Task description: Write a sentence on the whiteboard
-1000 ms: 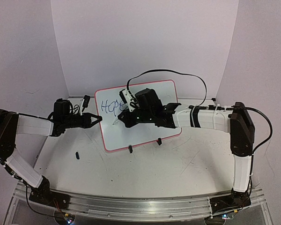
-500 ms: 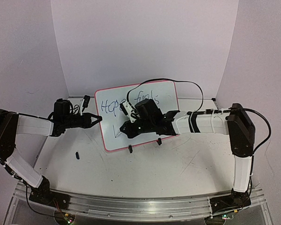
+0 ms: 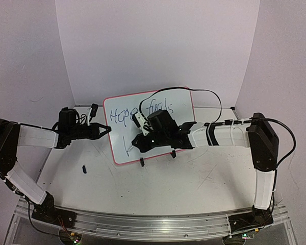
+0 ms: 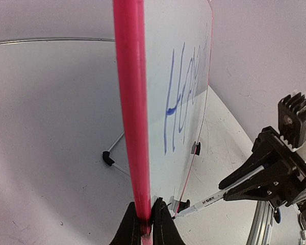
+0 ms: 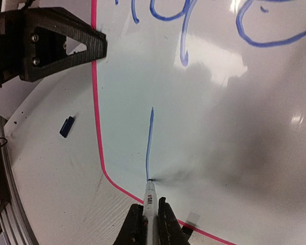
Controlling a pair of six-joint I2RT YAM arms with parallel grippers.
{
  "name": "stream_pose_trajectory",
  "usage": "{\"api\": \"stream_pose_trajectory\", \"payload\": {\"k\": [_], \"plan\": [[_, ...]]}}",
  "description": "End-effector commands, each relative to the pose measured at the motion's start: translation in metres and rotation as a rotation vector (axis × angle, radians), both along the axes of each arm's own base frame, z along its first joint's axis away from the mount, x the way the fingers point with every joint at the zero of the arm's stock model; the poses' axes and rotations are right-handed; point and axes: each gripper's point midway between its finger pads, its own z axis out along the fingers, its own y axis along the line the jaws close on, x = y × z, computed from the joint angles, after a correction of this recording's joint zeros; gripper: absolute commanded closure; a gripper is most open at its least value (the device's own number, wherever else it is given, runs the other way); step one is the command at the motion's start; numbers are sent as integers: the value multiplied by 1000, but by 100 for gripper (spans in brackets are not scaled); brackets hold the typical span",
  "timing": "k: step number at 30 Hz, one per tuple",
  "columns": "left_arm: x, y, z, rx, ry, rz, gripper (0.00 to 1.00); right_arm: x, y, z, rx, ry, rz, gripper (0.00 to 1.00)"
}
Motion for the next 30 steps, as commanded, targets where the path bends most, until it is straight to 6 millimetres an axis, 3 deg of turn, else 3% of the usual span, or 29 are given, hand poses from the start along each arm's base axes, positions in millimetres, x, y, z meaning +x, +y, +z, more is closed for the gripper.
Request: {"api": "stream_pose_trajectory", "payload": {"k": [1, 12, 30], "plan": [[21, 11, -3, 86, -53, 107, 100, 23, 9, 51, 98, -87, -46, 100], [22, 11, -5, 89, -51, 106, 100, 41, -12, 53, 89, -94, -115, 100], [21, 13, -6, 95, -51, 111, 100, 17, -25, 16, 54, 7, -92, 100]]}}
